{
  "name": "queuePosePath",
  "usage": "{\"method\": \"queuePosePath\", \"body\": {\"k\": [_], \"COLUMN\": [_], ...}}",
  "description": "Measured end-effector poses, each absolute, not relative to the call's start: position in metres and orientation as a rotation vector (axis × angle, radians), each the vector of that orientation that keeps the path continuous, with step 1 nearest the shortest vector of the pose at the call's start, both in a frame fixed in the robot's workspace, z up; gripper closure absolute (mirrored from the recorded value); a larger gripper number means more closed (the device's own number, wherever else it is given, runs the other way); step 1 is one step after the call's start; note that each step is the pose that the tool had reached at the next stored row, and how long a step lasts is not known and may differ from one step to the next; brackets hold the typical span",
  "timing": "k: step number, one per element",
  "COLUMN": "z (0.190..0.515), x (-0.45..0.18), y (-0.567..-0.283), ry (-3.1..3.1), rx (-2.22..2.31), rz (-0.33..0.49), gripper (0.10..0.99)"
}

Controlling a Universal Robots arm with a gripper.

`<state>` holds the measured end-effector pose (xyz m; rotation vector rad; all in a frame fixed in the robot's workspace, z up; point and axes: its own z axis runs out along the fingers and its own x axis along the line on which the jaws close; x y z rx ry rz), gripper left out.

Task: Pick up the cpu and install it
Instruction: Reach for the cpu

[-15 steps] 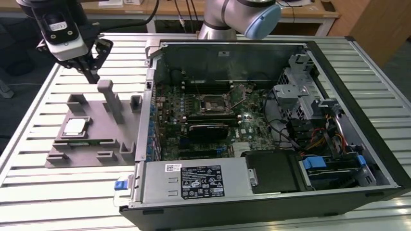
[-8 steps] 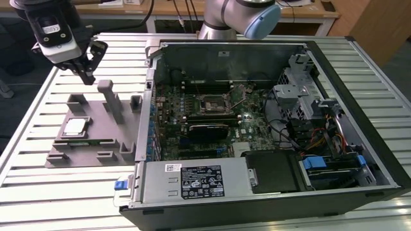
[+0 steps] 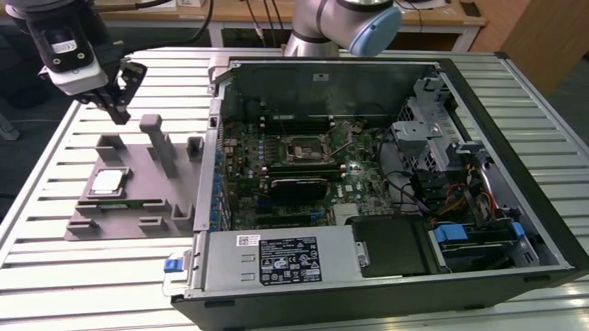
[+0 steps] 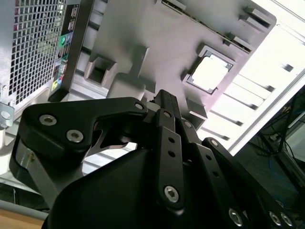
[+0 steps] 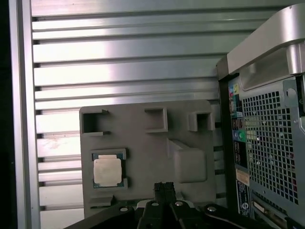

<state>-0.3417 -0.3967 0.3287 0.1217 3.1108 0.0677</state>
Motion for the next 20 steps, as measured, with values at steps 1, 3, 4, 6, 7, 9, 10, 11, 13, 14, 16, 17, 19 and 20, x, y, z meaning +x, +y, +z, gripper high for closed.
{"method": "queuePosePath", "body": {"k": [1,3,4,6,7,9,10,11,13,14,16,17,19,20], "z": [0.328,0.326,0.326,0.324,0.323,0.321,0.320,0.319,0.317,0.316,0.314,0.313,0.311,0.311], "x": [-0.343,-0.346,-0.347,-0.349,-0.351,-0.353,-0.354,-0.356,-0.358,-0.360,-0.363,-0.364,-0.367,-0.368], "y": [-0.397,-0.397,-0.397,-0.397,-0.397,-0.397,-0.397,-0.397,-0.397,-0.397,-0.397,-0.397,-0.397,-0.397], "ry": [3.111,3.111,3.111,3.111,3.111,3.111,3.111,3.111,3.111,3.111,3.111,3.111,3.111,3.111], "rx": [0.122,0.122,0.122,0.122,0.122,0.122,0.122,0.122,0.123,0.123,0.123,0.123,0.123,0.123], "rz": [0.068,0.068,0.068,0.068,0.068,0.068,0.068,0.067,0.068,0.067,0.068,0.067,0.068,0.068], "gripper": [0.980,0.980,0.980,0.980,0.980,0.980,0.980,0.980,0.980,0.980,0.980,0.980,0.980,0.980]}}
